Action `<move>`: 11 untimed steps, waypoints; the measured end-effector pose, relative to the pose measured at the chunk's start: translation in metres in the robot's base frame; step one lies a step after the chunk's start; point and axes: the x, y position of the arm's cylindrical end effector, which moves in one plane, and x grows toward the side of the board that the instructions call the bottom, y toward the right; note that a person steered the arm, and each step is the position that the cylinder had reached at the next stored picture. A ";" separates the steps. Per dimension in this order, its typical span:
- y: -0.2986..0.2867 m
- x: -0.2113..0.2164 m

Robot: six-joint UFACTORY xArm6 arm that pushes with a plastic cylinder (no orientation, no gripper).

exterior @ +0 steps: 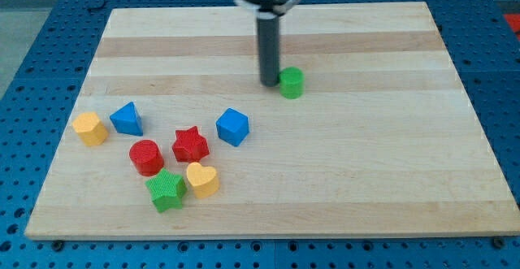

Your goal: Slide yellow hexagon slightly up and right

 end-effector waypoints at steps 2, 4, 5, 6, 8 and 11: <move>-0.039 -0.037; -0.241 -0.002; -0.288 0.043; -0.320 0.080; -0.320 0.132; -0.288 0.141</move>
